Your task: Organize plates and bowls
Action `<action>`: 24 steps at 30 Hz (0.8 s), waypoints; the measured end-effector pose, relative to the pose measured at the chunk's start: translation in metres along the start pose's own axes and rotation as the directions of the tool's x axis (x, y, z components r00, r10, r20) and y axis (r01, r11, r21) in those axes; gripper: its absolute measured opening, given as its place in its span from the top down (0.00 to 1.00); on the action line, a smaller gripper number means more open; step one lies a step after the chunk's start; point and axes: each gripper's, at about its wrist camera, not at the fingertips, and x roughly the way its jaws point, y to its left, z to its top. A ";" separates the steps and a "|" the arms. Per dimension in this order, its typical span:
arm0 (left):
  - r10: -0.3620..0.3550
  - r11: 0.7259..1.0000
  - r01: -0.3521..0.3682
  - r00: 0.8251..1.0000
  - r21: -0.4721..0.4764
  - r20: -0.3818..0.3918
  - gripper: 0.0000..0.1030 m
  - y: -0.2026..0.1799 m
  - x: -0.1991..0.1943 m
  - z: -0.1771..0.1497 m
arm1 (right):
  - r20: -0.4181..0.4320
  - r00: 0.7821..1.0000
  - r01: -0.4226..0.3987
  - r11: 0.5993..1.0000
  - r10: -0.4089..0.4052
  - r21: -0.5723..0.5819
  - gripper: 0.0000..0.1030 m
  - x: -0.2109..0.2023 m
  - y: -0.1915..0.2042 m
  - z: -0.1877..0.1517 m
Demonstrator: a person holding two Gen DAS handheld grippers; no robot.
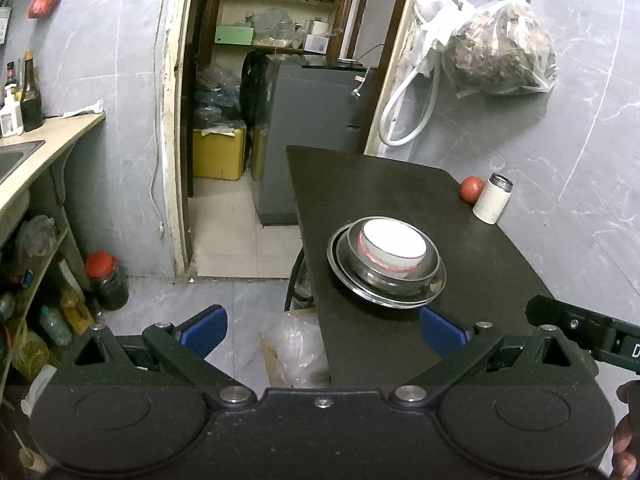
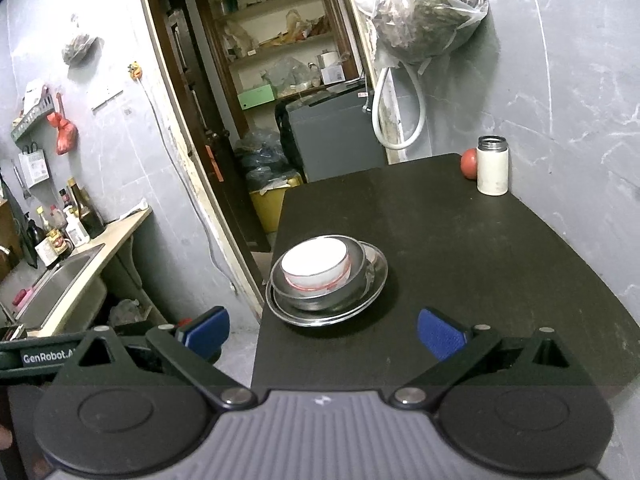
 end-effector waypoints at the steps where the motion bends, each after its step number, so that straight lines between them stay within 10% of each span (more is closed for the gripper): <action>1: -0.001 1.000 0.001 1.000 -0.001 0.001 0.01 0.001 -0.001 -0.002 | -0.002 1.000 0.003 1.000 -0.003 -0.001 0.00 -0.001 0.001 -0.002; 24: 0.015 1.000 -0.015 1.000 0.006 -0.013 0.01 -0.006 -0.013 -0.045 | -0.057 0.996 0.072 0.997 -0.074 -0.035 0.00 -0.026 -0.001 -0.039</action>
